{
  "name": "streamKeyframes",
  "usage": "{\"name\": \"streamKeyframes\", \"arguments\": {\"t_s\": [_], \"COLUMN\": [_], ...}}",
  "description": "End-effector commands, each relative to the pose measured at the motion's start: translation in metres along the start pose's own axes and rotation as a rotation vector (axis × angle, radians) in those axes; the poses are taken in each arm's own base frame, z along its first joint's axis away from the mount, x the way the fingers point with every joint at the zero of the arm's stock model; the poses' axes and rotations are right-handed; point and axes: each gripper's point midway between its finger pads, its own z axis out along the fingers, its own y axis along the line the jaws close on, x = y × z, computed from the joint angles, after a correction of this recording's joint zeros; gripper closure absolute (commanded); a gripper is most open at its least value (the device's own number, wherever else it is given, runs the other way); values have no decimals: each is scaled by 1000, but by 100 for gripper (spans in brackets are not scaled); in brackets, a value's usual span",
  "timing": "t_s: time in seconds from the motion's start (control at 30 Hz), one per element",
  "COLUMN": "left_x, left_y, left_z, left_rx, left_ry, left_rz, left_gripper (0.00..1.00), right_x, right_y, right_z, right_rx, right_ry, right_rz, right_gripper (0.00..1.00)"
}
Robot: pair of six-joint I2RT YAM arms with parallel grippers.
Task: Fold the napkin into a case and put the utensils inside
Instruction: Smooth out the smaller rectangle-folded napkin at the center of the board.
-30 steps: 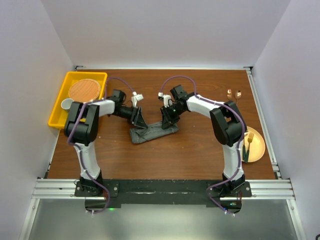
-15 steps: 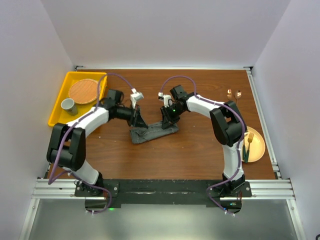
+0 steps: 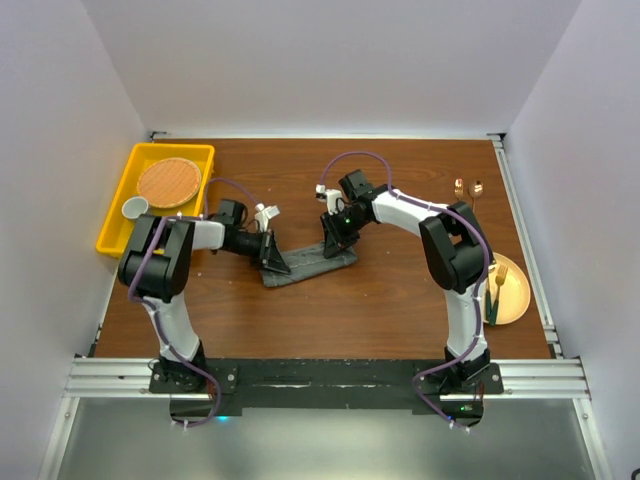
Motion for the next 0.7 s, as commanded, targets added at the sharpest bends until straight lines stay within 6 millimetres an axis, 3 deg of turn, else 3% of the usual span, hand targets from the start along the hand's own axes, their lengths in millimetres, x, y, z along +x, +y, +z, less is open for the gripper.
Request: {"name": "streamKeyframes", "arguments": {"t_s": [0.0, 0.1, 0.2, 0.4, 0.53, 0.67], "left_x": [-2, 10, 5, -48, -66, -71], "left_y": [35, 42, 29, -42, -82, -79], "left_z": [-3, -3, -10, -41, -29, -2], "left_rx": [-14, 8, 62, 196, 227, 220], "left_ry": [-40, -21, -21, -107, -117, -134], "left_rz": [-140, -203, -162, 142, 213, 163], "left_gripper": [100, 100, 97, 85, 83, 83], "right_x": [22, 21, 18, 14, 11, 11], "right_y": [-46, -47, -47, -45, -44, -43], "right_z": [14, 14, 13, 14, 13, 13], "right_rx": [178, 181, 181, 177, 173, 170], "right_ry": [74, 72, 67, 63, 58, 62], "right_rz": [0, -1, -4, -9, -10, -6], "right_gripper": [76, 76, 76, 76, 76, 76]}}
